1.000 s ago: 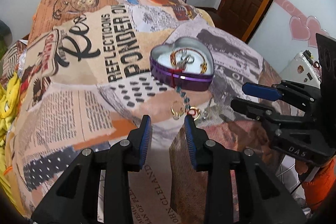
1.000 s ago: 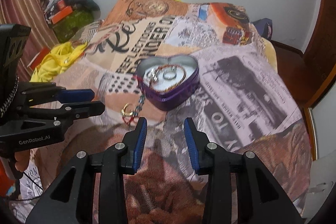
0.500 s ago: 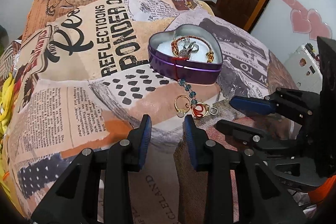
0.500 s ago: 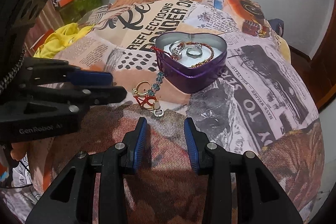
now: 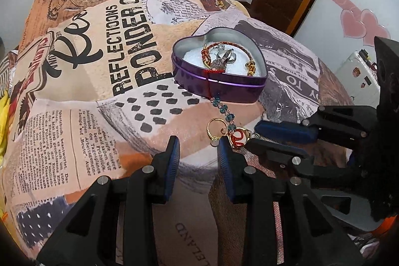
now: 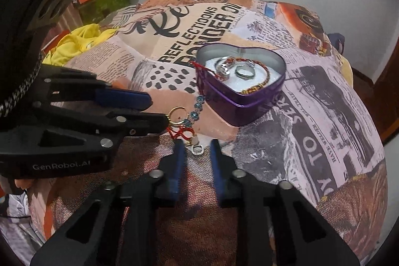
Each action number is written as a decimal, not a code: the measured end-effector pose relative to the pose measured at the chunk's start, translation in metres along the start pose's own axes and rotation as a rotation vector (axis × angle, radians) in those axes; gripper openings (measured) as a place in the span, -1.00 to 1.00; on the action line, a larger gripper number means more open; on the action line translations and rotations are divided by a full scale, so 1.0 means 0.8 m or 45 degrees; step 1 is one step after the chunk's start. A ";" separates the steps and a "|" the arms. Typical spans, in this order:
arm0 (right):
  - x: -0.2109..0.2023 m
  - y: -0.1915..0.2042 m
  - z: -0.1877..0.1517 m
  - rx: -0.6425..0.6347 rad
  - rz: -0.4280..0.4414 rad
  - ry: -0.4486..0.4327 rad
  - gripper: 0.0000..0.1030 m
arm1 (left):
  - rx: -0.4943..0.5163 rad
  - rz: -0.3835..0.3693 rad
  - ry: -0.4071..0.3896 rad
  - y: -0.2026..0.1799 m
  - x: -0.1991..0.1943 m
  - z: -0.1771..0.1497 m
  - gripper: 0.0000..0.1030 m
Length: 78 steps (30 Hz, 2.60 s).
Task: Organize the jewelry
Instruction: 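Grasp a small silver piece with the right gripper and carry it over the tin, then carry the silver piece over the tin with the right gripper while the left gripper grasps a gold ring, then lower the silver piece and the gold ring into the tin and open both grippers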
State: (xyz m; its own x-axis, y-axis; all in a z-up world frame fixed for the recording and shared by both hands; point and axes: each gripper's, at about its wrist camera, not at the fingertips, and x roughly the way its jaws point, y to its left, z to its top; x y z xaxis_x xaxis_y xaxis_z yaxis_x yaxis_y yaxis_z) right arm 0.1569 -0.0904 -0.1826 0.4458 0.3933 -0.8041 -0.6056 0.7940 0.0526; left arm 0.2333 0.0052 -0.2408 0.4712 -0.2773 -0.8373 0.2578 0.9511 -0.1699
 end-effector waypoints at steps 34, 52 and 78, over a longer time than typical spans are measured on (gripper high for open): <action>-0.038 -0.043 0.006 0.156 -0.039 -0.102 -0.83 | 0.079 0.079 -0.005 -0.025 0.003 0.006 -0.67; -0.085 -0.050 0.028 0.172 -0.095 -0.219 -0.83 | 0.058 0.096 -0.194 -0.031 -0.076 0.030 -0.67; -0.085 -0.071 0.069 0.203 -0.082 -0.320 -0.83 | 0.034 0.063 -0.247 -0.022 -0.063 0.084 -0.67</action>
State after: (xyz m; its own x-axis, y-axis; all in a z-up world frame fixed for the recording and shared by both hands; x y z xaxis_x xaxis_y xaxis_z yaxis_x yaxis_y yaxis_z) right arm 0.1973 -0.1366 -0.0986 0.6409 0.4267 -0.6381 -0.4690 0.8757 0.1146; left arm 0.2619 -0.0071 -0.1604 0.6369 -0.2538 -0.7280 0.2517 0.9610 -0.1149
